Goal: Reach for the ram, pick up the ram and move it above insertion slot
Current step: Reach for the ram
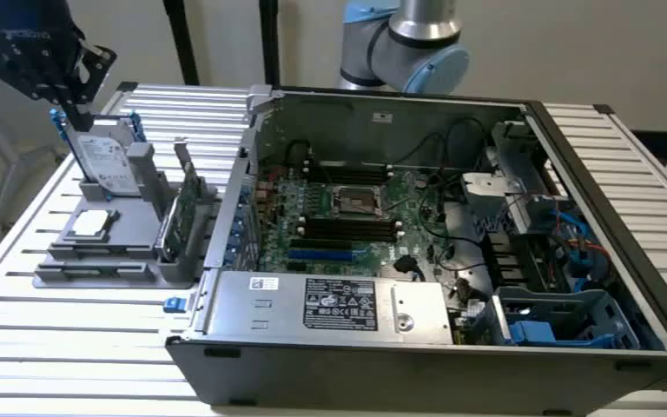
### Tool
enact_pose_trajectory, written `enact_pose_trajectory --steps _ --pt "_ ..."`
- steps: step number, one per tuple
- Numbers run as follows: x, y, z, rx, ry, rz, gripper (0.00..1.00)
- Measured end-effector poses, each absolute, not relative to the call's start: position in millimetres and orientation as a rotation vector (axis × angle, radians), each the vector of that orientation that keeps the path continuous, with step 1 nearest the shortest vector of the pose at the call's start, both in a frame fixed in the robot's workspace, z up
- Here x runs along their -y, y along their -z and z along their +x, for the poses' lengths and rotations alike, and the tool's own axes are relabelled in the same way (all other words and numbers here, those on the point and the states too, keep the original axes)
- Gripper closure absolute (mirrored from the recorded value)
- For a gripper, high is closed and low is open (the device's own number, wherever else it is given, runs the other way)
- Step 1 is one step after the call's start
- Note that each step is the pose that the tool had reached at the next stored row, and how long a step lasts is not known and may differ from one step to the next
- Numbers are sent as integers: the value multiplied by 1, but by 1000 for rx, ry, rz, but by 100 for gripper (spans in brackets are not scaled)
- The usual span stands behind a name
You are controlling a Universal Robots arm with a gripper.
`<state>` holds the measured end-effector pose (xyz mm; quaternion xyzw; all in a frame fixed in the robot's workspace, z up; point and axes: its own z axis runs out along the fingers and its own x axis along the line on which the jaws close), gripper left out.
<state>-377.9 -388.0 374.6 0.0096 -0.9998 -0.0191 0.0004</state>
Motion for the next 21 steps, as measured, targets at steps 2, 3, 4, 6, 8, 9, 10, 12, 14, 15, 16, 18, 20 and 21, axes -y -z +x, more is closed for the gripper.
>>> enact_pose_trajectory --steps 2,3,4,6,8,9,10,12,14,15,16,18,20,21 --pt "388 -375 -378 3140 60 30 89" --pt "388 -375 -378 3140 60 30 89" --pt "388 -375 -378 3140 60 30 89" --pt "388 -375 -378 3140 60 30 89" --pt "388 -375 -378 3140 60 30 89" --pt "388 -375 -378 3140 60 30 89" --pt "388 -375 -378 3140 60 30 89" --pt "388 -375 -378 3140 60 30 89" --pt "390 -375 -379 3140 60 30 89" --pt "392 -375 -379 3140 60 30 89" --pt "394 -375 -379 3140 60 30 89" --pt "400 -375 -380 3140 60 30 89" --pt "407 -375 -380 3140 60 31 89" --pt "410 -375 -381 3140 60 31 89"
